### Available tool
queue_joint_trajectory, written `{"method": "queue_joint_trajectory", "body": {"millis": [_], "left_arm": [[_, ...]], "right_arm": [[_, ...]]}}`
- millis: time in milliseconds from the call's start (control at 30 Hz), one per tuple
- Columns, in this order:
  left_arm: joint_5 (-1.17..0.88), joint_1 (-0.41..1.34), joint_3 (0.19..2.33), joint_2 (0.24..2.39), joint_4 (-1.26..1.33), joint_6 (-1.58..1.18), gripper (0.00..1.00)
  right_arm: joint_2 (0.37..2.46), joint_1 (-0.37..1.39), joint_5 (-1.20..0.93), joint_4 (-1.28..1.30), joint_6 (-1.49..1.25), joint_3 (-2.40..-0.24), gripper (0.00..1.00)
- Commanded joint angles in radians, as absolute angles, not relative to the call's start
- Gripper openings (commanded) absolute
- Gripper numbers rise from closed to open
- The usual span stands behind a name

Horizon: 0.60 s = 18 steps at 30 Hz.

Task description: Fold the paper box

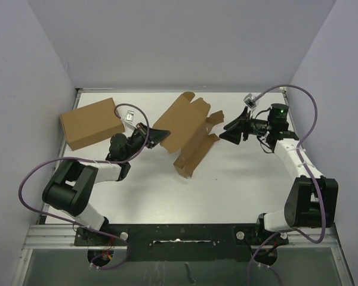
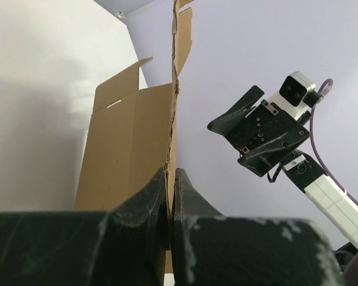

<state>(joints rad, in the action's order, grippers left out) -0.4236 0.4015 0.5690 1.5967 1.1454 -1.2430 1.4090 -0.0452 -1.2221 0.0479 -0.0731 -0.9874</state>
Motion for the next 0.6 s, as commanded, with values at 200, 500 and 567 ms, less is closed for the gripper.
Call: {"method": "queue_joint_trajectory", "body": {"millis": [200,500,567], "left_arm": [[-0.535,0.321,0.547,1.483,1.096,-1.180,0.00],[-0.606,0.274,0.538,1.471,1.071,-1.152,0.00],[-0.614,0.272,0.538,1.475,1.080,-1.155,0.00]], "right_arm": [[1.381,-0.051,-1.177,0.171,0.315,-0.973,0.76],[1.384,-0.061,-1.179,0.149,0.467,-0.908,0.99],[1.410,-0.062,-1.197,0.140,0.473,-0.897,0.98]]}}
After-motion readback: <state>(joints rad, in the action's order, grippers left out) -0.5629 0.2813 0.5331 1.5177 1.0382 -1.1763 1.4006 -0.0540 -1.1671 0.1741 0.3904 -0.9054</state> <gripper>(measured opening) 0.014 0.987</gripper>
